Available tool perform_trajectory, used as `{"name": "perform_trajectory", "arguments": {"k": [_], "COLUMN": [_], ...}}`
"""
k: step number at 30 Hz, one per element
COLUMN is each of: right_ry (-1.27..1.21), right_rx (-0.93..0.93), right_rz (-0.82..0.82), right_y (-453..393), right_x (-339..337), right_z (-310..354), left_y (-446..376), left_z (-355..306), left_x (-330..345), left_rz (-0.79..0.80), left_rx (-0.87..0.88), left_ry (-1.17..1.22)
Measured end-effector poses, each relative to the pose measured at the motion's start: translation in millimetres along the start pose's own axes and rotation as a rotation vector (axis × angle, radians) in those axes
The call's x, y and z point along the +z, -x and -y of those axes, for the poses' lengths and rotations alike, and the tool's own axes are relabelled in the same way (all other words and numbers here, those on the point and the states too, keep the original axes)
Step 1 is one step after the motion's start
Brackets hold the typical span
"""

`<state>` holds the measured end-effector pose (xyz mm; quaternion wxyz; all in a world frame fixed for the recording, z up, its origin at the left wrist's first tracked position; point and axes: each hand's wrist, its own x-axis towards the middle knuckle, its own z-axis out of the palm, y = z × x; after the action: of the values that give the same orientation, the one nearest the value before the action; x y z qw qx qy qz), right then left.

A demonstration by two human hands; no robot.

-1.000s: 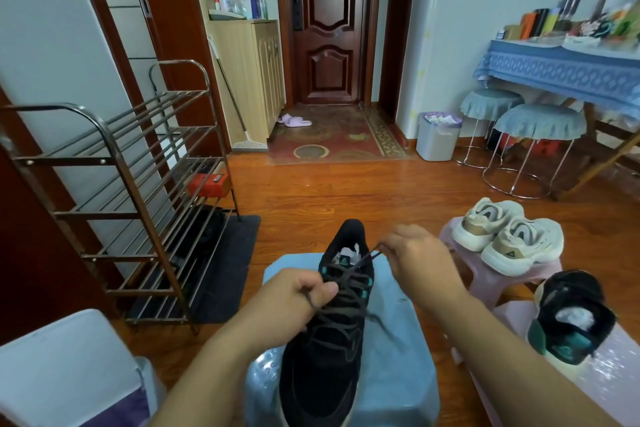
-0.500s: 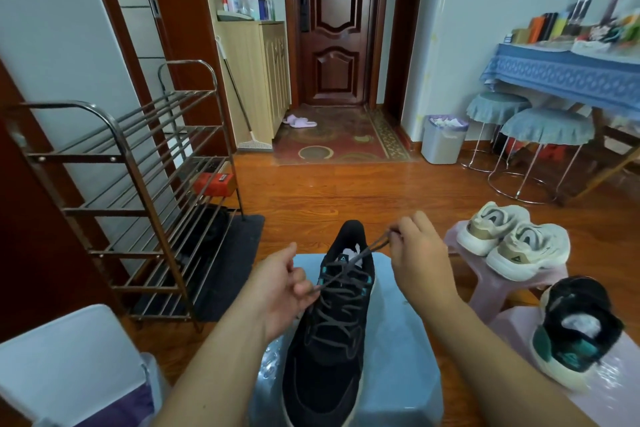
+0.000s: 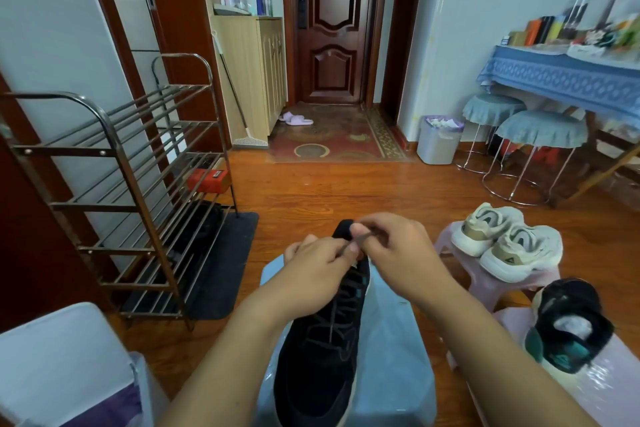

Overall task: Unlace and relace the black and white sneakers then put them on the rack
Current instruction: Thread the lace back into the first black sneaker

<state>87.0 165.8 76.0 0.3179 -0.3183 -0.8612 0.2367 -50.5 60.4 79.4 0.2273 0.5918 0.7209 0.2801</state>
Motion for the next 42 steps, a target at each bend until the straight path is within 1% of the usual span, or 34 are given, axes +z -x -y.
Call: {"name": "perform_trajectory", "arguments": {"k": [1, 3, 5, 6, 7, 9, 10, 11, 12, 14, 15, 16, 17, 19, 20, 21, 24, 26, 28, 30, 32, 35, 37, 38, 39, 40, 42], "right_ry": [0.029, 0.076, -0.024, -0.101, -0.145, -0.068, 0.033, 0.134, 0.226, 0.403, 0.459, 0.464, 0.410, 0.172, 0.059, 0.002, -0.064, -0.091, -0.115, -0.188, -0.270, -0.422, -0.538, -0.534, -0.470, -0.347, -0.006], "right_rx": [0.056, 0.146, 0.203, 0.217, 0.232, 0.262, 0.286, 0.313, 0.337, 0.326, 0.269, 0.187, 0.091, -0.021, -0.025, -0.037, -0.018, 0.011, 0.070, 0.153, 0.222, 0.249, 0.212, 0.183, 0.139, 0.063, -0.177], "right_rz": [-0.012, 0.066, 0.199, 0.219, 0.180, 0.008, -0.055, -0.071, -0.033, 0.110, 0.149, 0.142, 0.132, 0.186, 0.239, 0.279, 0.300, 0.279, 0.298, 0.373, 0.420, 0.408, 0.395, 0.360, 0.294, 0.218, 0.094], "right_y": [1, 4, 8, 9, 8, 4, 2, 1, 1, 5, 7, 8, 8, 8, 8, 8, 9, 9, 8, 7, 4, 4, 4, 4, 3, 2, 0], "right_x": [-4, -12, -18, -20, -21, -22, -22, -22, -21, -18, -16, -14, -12, -3, 3, 9, 20, 21, 18, 14, 12, 10, 14, 17, 20, 21, 19], "right_z": [-7, -19, -24, -24, -23, -26, -29, -32, -32, -30, -26, -21, -14, -3, -1, 0, -6, -8, -8, -7, -10, -10, -11, -11, -13, -14, -23], "left_y": [0, -2, -1, -1, -1, -1, -2, -2, -2, 0, 1, 1, 2, 4, 6, 7, 9, 7, 4, 1, 1, 0, -1, -2, -3, -3, 2], "left_z": [3, 10, 10, 9, 9, 9, 9, 9, 10, 7, 6, 6, 6, 8, 9, 11, 16, 19, 20, 21, 23, 28, 32, 34, 36, 39, 46], "left_x": [0, 1, 1, -1, -5, -9, -9, -8, -7, -6, -7, -8, -11, -16, -18, -19, -16, -8, 4, 16, 24, 26, 21, 18, 13, 8, 0], "left_rz": [0.016, 0.011, 0.019, 0.018, 0.013, 0.009, 0.010, 0.014, 0.019, 0.019, 0.023, 0.033, 0.051, 0.089, 0.101, 0.104, 0.066, -0.040, -0.208, -0.411, -0.538, -0.612, -0.590, -0.565, -0.528, -0.486, -0.432], "left_rx": [-0.014, -0.026, -0.089, -0.132, -0.160, -0.190, -0.202, -0.204, -0.201, -0.174, -0.150, -0.131, -0.121, -0.124, -0.130, -0.135, -0.141, -0.100, -0.033, 0.016, 0.109, 0.240, 0.232, 0.215, 0.208, 0.221, 0.283], "left_ry": [0.053, 0.174, 0.400, 0.489, 0.523, 0.491, 0.468, 0.450, 0.434, 0.415, 0.408, 0.406, 0.406, 0.411, 0.404, 0.389, 0.353, 0.341, 0.291, 0.114, -0.069, -0.191, -0.179, -0.146, -0.117, -0.095, -0.080]}}
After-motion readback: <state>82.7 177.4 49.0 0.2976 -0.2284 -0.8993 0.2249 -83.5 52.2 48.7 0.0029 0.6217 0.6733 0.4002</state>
